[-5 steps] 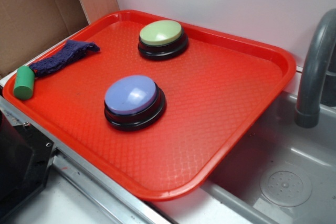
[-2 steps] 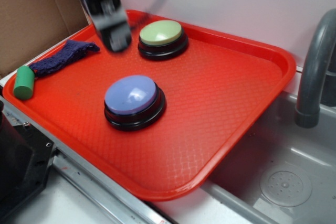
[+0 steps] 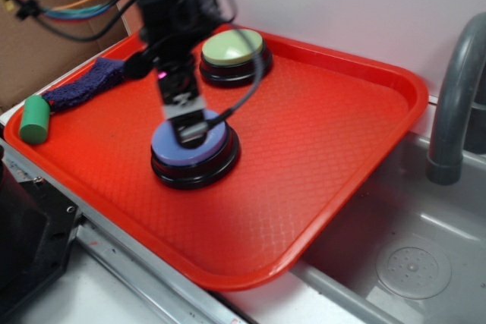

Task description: Push the purple button.

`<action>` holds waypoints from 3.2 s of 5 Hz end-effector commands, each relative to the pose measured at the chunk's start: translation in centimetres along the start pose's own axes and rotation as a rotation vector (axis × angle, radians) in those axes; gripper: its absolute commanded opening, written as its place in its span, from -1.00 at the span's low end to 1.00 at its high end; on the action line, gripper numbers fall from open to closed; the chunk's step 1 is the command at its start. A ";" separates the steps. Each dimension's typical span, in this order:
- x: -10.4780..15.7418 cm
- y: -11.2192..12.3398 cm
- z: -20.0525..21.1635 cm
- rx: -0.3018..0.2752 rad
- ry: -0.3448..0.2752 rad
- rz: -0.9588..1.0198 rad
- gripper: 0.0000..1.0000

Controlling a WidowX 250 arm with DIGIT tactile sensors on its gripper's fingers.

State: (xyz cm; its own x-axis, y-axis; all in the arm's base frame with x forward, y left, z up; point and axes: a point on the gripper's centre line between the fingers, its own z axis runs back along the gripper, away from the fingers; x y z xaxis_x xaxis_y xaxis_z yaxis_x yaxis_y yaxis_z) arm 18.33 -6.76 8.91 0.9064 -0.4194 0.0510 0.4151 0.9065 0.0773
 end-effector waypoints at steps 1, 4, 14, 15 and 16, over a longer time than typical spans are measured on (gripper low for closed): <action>0.4 2.6 0.0 0.015 -0.044 0.007 1.00; 0.3 1.2 -3.2 -0.030 0.042 -0.006 1.00; -2.0 4.7 5.3 0.016 0.015 0.195 1.00; -2.2 4.9 6.5 0.012 0.009 0.223 1.00; -2.6 5.3 7.8 0.050 -0.011 0.255 1.00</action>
State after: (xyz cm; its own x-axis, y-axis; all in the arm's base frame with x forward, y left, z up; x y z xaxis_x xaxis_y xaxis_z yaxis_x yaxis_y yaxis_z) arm 17.29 -0.93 15.75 0.9825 -0.1838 0.0310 0.1797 0.9781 0.1050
